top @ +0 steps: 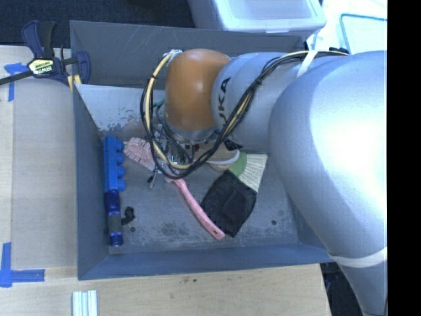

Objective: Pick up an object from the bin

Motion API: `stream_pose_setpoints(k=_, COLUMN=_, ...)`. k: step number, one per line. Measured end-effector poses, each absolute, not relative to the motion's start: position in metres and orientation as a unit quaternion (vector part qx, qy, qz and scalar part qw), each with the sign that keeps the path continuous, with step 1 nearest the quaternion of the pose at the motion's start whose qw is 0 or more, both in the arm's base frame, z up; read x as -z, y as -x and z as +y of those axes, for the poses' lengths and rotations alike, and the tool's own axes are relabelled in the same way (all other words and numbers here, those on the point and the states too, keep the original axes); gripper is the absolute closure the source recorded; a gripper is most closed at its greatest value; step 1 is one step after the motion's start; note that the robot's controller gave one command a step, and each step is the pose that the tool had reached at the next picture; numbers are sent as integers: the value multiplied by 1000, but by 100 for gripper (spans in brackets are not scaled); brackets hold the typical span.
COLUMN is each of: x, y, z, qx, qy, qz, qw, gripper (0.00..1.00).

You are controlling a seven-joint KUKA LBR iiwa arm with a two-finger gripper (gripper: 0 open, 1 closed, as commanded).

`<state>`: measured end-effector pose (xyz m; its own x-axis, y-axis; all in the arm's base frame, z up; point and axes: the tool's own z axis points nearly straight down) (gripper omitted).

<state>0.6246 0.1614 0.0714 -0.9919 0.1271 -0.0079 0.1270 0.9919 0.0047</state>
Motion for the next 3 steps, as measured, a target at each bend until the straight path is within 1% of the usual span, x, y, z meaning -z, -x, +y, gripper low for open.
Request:
stream_pose_setpoints(k=1, x=-71, y=-627, z=161, qx=-2, qy=-55, qz=998, qw=4, gripper=100)
stream_pose_setpoints(k=2, x=-71, y=-627, z=161, qx=-2, qy=-55, qz=998, qw=4, gripper=100)
stream_pose_setpoints(k=3, x=-89, y=-625, z=160, qx=-1, qy=-56, qz=998, qw=0, gripper=100)
